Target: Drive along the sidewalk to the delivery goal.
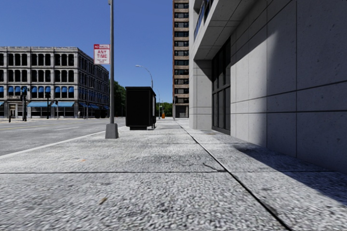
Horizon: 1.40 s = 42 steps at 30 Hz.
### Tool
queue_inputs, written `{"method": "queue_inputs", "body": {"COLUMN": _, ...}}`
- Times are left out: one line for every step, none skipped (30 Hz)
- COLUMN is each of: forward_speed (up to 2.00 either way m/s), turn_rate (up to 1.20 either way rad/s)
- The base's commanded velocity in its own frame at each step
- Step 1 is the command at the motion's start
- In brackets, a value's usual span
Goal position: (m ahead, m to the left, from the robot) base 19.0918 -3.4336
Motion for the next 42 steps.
{"method": "queue_inputs", "body": {"forward_speed": 2.0, "turn_rate": 0.0}}
{"method": "queue_inputs", "body": {"forward_speed": 2.0, "turn_rate": 0.0}}
{"method": "queue_inputs", "body": {"forward_speed": 2.0, "turn_rate": 0.0}}
{"method": "queue_inputs", "body": {"forward_speed": 2.0, "turn_rate": 0.0}}
{"method": "queue_inputs", "body": {"forward_speed": 2.0, "turn_rate": 0.0}}
{"method": "queue_inputs", "body": {"forward_speed": 2.0, "turn_rate": 0.0}}
{"method": "queue_inputs", "body": {"forward_speed": 2.0, "turn_rate": 0.0}}
{"method": "queue_inputs", "body": {"forward_speed": 2.0, "turn_rate": 0.0}}
{"method": "queue_inputs", "body": {"forward_speed": 2.0, "turn_rate": 0.0}}
{"method": "queue_inputs", "body": {"forward_speed": 2.0, "turn_rate": 0.0}}
{"method": "queue_inputs", "body": {"forward_speed": 2.0, "turn_rate": 0.0}}
{"method": "queue_inputs", "body": {"forward_speed": 2.0, "turn_rate": 0.0}}
{"method": "queue_inputs", "body": {"forward_speed": 2.0, "turn_rate": 0.0}}
{"method": "queue_inputs", "body": {"forward_speed": 2.0, "turn_rate": 0.0}}
{"method": "queue_inputs", "body": {"forward_speed": 2.0, "turn_rate": 0.0}}
{"method": "queue_inputs", "body": {"forward_speed": 2.0, "turn_rate": 0.0}}
{"method": "queue_inputs", "body": {"forward_speed": 2.0, "turn_rate": 0.0}}
{"method": "queue_inputs", "body": {"forward_speed": 2.0, "turn_rate": 0.0}}
{"method": "queue_inputs", "body": {"forward_speed": 2.0, "turn_rate": 0.0}}
{"method": "queue_inputs", "body": {"forward_speed": 2.0, "turn_rate": 0.0}}
{"method": "queue_inputs", "body": {"forward_speed": 2.0, "turn_rate": 0.0}}
{"method": "queue_inputs", "body": {"forward_speed": 2.0, "turn_rate": 0.0}}
{"method": "queue_inputs", "body": {"forward_speed": 2.0, "turn_rate": 0.0}}
{"method": "queue_inputs", "body": {"forward_speed": 2.0, "turn_rate": 0.0}}
{"method": "queue_inputs", "body": {"forward_speed": 2.0, "turn_rate": 0.0}}
{"method": "queue_inputs", "body": {"forward_speed": 2.0, "turn_rate": 0.0}}
{"method": "queue_inputs", "body": {"forward_speed": 2.0, "turn_rate": 0.0}}
{"method": "queue_inputs", "body": {"forward_speed": 2.0, "turn_rate": 0.0}}
{"method": "queue_inputs", "body": {"forward_speed": 2.0, "turn_rate": 0.0}}
{"method": "queue_inputs", "body": {"forward_speed": 2.0, "turn_rate": 0.0}}
{"method": "queue_inputs", "body": {"forward_speed": 2.0, "turn_rate": 0.0}}
{"method": "queue_inputs", "body": {"forward_speed": 2.0, "turn_rate": 0.0}}
{"method": "queue_inputs", "body": {"forward_speed": 2.0, "turn_rate": 0.0}}
{"method": "queue_inputs", "body": {"forward_speed": 2.0, "turn_rate": 0.0}}
{"method": "queue_inputs", "body": {"forward_speed": 2.0, "turn_rate": 0.0}}
{"method": "queue_inputs", "body": {"forward_speed": 2.0, "turn_rate": 0.0}}
{"method": "queue_inputs", "body": {"forward_speed": 2.0, "turn_rate": 0.0}}
{"method": "queue_inputs", "body": {"forward_speed": 2.0, "turn_rate": 0.0}}
{"method": "queue_inputs", "body": {"forward_speed": 2.0, "turn_rate": 0.0}}
{"method": "queue_inputs", "body": {"forward_speed": 2.0, "turn_rate": 0.0}}
{"method": "queue_inputs", "body": {"forward_speed": 2.0, "turn_rate": 0.0}}
{"method": "queue_inputs", "body": {"forward_speed": 2.0, "turn_rate": 0.0}}
